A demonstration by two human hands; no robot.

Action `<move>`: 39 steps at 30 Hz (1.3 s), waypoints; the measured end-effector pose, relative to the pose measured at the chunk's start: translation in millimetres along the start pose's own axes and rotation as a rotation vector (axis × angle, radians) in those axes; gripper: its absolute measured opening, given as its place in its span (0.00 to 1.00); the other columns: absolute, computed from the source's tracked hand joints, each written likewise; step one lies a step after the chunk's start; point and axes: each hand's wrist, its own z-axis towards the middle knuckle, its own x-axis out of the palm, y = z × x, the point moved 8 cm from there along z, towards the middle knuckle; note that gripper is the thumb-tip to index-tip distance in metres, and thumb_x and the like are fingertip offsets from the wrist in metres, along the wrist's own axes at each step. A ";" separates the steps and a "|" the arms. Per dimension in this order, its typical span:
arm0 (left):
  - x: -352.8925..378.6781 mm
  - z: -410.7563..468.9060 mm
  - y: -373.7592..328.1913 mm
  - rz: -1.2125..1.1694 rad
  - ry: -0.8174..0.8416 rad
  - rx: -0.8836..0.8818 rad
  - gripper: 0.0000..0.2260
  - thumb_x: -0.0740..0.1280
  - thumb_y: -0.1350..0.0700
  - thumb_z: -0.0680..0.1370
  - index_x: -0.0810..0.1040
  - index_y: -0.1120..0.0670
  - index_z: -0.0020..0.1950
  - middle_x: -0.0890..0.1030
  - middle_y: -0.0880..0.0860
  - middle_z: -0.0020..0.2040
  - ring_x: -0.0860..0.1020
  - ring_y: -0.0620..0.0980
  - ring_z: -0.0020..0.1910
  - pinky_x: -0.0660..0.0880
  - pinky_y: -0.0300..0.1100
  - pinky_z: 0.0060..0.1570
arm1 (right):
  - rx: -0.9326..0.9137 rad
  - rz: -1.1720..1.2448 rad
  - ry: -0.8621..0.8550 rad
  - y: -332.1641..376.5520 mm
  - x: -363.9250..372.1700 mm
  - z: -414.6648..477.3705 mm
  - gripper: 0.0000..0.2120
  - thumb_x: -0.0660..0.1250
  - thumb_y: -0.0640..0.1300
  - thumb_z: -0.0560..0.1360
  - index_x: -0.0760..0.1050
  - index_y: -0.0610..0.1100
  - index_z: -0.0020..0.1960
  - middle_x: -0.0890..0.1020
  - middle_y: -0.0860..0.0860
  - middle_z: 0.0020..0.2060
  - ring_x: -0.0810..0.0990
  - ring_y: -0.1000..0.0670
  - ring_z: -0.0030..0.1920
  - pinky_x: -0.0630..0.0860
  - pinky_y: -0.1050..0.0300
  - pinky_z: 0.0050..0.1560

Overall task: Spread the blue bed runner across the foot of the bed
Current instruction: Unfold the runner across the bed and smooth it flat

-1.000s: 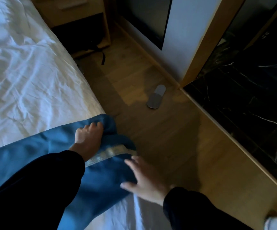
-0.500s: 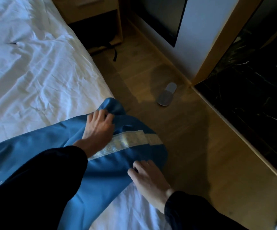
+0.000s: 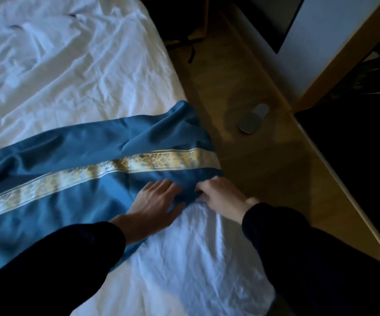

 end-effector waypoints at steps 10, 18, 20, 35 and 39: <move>-6.3 -29.3 18.0 -0.025 -0.009 -0.363 0.22 0.66 0.62 0.72 0.64 0.58 0.64 0.78 0.62 0.48 0.78 0.66 0.44 0.76 0.53 0.39 | 0.161 0.035 -0.115 -5.2 -19.5 -11.4 0.11 0.66 0.53 0.76 0.71 0.46 0.50 0.79 0.47 0.44 0.76 0.45 0.43 0.70 0.51 0.39; -25.8 -21.1 55.3 -0.400 0.015 -0.543 0.07 0.68 0.62 0.73 0.75 0.49 0.41 0.78 0.48 0.29 0.75 0.52 0.31 0.68 0.40 0.34 | -0.128 -0.204 -0.407 71.9 52.1 -65.2 0.22 0.73 0.37 0.66 0.73 0.41 0.59 0.76 0.42 0.57 0.75 0.41 0.55 0.71 0.48 0.52; -18.2 -18.4 61.7 -0.473 0.023 -0.607 0.06 0.67 0.59 0.73 0.75 0.49 0.39 0.78 0.51 0.32 0.73 0.52 0.34 0.67 0.39 0.35 | -0.048 -0.312 -0.407 69.8 59.1 -52.5 0.27 0.72 0.39 0.67 0.70 0.39 0.64 0.75 0.40 0.61 0.74 0.41 0.60 0.70 0.44 0.57; -5.9 -57.5 -32.5 0.301 0.069 -0.093 0.20 0.69 0.42 0.62 0.77 0.56 0.45 0.76 0.57 0.49 0.73 0.58 0.46 0.64 0.50 0.47 | -0.259 -0.254 -0.432 54.5 10.7 -45.1 0.05 0.67 0.33 0.70 0.74 0.41 0.40 0.76 0.47 0.29 0.72 0.45 0.30 0.60 0.53 0.37; 1.1 -49.2 -39.1 0.331 0.061 -0.060 0.12 0.71 0.48 0.65 0.75 0.55 0.38 0.76 0.55 0.40 0.73 0.57 0.40 0.65 0.49 0.39 | -0.364 -0.260 -0.412 63.7 8.6 -69.3 0.12 0.58 0.43 0.79 0.72 0.42 0.38 0.75 0.48 0.29 0.71 0.47 0.29 0.64 0.52 0.37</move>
